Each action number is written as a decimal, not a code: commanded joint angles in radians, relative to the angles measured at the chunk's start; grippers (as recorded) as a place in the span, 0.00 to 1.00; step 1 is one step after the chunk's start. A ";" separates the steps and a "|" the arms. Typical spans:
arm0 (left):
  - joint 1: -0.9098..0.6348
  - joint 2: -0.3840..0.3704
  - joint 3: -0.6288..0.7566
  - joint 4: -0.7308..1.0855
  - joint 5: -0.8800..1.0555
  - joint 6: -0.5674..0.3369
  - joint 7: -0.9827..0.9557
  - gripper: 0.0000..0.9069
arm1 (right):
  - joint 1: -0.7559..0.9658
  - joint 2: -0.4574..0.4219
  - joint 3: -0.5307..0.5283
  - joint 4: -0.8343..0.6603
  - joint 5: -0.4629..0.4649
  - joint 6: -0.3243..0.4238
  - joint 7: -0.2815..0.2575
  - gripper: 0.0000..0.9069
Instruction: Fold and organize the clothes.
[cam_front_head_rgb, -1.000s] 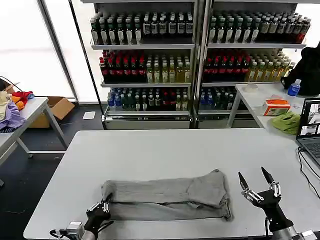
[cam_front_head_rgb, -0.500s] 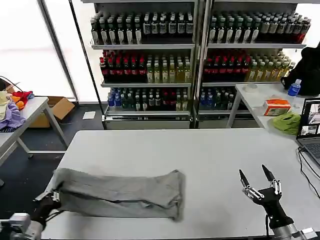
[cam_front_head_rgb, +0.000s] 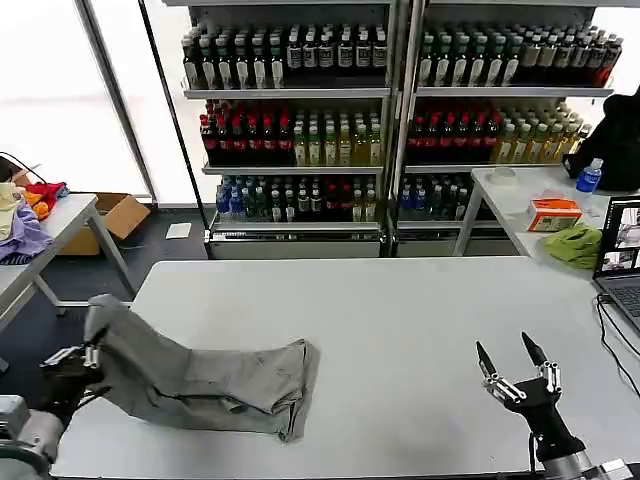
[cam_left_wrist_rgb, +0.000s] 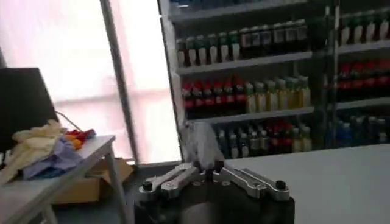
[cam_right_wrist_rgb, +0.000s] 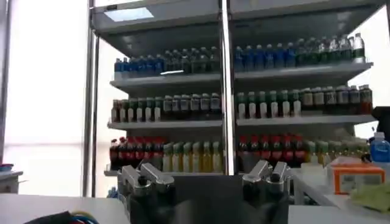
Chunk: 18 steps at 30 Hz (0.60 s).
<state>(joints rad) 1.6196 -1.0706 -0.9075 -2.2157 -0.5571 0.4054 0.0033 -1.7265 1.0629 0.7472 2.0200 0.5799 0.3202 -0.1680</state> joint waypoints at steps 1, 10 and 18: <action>-0.104 0.017 0.484 -0.024 -0.079 0.075 -0.105 0.01 | -0.022 0.006 0.004 0.007 -0.006 0.004 -0.001 1.00; -0.205 0.000 0.645 0.051 -0.132 0.101 -0.169 0.01 | -0.034 0.030 -0.004 0.004 -0.027 0.001 -0.005 1.00; -0.276 -0.064 0.690 0.116 -0.194 0.124 -0.241 0.01 | -0.040 0.039 -0.015 -0.004 -0.033 0.002 -0.010 1.00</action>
<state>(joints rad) 1.4496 -1.0857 -0.3891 -2.1708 -0.6769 0.4934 -0.1435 -1.7610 1.0960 0.7367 2.0162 0.5514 0.3218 -0.1769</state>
